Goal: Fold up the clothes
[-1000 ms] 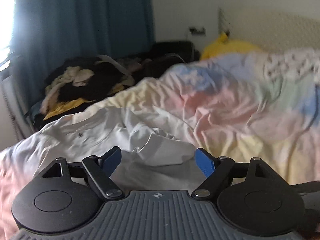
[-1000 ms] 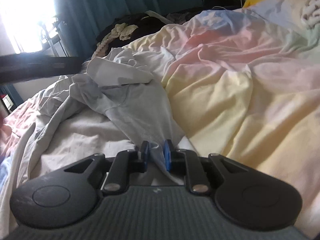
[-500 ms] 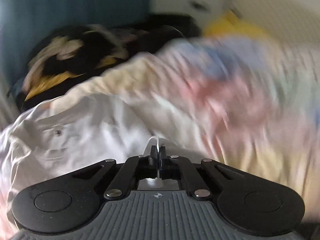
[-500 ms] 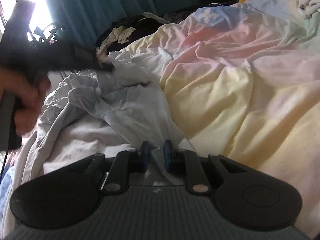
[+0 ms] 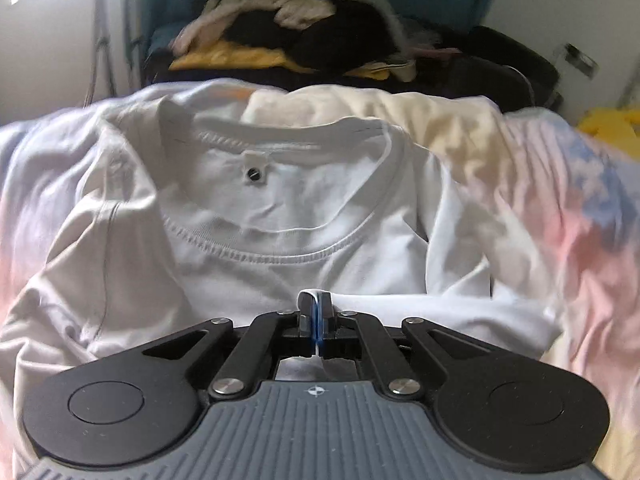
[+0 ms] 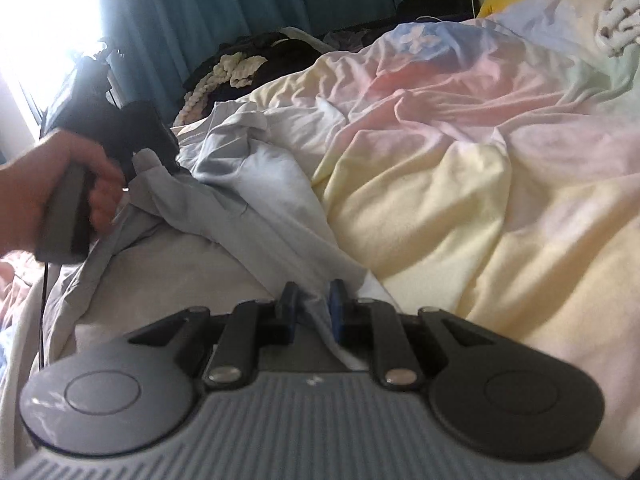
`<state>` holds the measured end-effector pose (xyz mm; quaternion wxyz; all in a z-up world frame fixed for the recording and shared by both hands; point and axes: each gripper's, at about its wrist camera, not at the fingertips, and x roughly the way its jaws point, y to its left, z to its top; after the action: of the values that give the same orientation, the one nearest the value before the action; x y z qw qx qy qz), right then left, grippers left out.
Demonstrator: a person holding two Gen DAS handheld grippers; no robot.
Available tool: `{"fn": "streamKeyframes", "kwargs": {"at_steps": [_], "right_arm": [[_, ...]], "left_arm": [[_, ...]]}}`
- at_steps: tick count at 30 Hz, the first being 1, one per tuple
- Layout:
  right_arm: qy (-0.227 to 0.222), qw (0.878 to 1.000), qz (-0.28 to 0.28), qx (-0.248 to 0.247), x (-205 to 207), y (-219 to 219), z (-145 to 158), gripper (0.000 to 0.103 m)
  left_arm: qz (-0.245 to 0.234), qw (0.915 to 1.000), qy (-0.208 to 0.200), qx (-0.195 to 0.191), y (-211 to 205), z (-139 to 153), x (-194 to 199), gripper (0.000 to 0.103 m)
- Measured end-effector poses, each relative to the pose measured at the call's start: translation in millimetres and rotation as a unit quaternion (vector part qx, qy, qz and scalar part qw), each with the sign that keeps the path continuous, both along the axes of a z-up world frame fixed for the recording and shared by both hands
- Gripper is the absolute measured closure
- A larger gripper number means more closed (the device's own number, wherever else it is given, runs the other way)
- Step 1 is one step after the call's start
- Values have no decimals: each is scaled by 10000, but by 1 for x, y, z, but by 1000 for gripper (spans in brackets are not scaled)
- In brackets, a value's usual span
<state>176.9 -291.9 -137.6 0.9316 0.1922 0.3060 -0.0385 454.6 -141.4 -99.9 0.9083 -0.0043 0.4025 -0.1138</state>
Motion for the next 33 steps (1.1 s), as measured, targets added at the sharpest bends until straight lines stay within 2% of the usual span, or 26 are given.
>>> {"fn": "streamKeyframes", "kwargs": {"at_steps": [2, 5, 7, 8, 9, 10, 12, 16, 22, 26, 30, 33], "right_arm": [[-24, 9999, 21, 95, -1, -2, 3, 84], [-70, 9992, 79, 382, -4, -8, 10, 83], [-101, 9982, 118, 573, -6, -12, 16, 82], [-116, 9976, 138, 668, -7, -14, 18, 82], [-131, 9969, 157, 764, -8, -16, 21, 82], [-147, 9960, 176, 859, -9, -18, 23, 82], [-188, 9942, 218, 1036, -11, -22, 30, 82], [-581, 9920, 450, 1028, -38, -24, 64, 83], [-1011, 9896, 820, 609, -81, -16, 105, 82], [-1209, 9873, 975, 344, -108, -9, 126, 82], [-1355, 9839, 1154, 169, -138, 0, 135, 82], [-1466, 9820, 1191, 52, -159, 3, 138, 82]], "left_arm": [[-172, 9997, -171, 96, -2, 4, -8, 99], [-268, 9994, -171, 153, -2, 14, -20, 94], [-330, 9991, -239, 112, 2, 21, -36, 85], [-319, 9988, -355, 92, 5, 25, -45, 72], [-302, 9983, -481, 93, 9, 29, -57, 54], [-285, 9977, -605, 99, 12, 34, -69, 49], [-307, 9960, -837, 106, 21, 44, -96, 48], [-400, 9915, -1212, 248, 42, 57, -163, 48], [-648, 9852, -1572, 223, 70, 69, -275, 44], [-602, 9834, -1715, -16, 82, 74, -333, 43], [-484, 9807, -1886, -178, 94, 75, -380, 43], [-457, 9838, -1605, -656, 105, 70, -394, 41]]}}
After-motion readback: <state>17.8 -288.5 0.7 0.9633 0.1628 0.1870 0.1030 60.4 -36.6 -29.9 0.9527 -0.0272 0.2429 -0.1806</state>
